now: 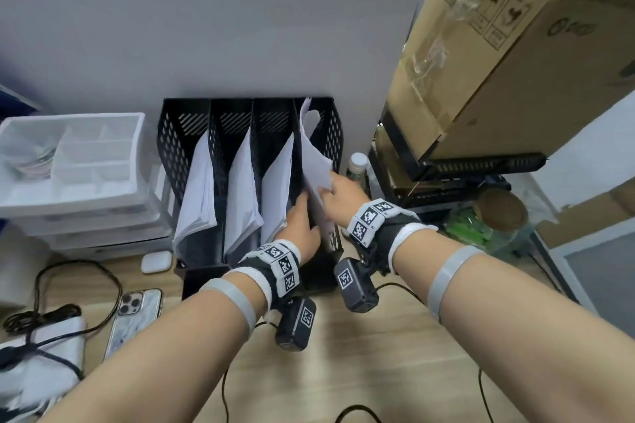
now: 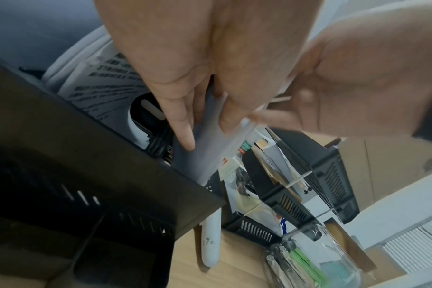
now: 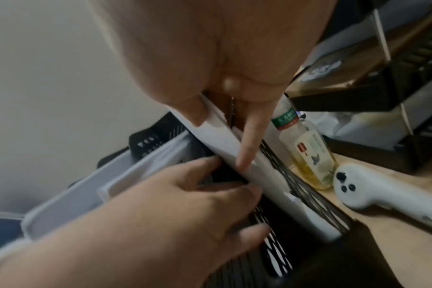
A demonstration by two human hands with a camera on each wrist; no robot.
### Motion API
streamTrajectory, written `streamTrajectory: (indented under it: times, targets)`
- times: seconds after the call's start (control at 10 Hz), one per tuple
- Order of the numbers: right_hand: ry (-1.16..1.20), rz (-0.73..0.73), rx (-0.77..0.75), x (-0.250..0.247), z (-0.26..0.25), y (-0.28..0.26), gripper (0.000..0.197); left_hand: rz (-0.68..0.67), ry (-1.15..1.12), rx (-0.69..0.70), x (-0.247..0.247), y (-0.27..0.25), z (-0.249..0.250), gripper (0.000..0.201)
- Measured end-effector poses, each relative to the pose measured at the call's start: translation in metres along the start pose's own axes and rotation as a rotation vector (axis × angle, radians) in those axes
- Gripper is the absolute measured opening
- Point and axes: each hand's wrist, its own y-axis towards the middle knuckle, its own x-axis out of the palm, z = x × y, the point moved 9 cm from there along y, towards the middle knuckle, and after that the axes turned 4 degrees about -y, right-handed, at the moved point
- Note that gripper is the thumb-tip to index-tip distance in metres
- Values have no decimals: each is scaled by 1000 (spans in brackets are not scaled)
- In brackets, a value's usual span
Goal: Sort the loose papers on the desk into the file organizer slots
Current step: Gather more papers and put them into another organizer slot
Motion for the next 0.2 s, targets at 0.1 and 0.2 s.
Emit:
streamTrajectory:
  times: [0.1,0.2]
  targets:
    - [-24,-88,36,20,15,-3,31,-31,13,-53,1,-4,-13,88]
    - [82,-46,-24,8,19,-12,38,-19,-57,-41,-3,-17,-21,78]
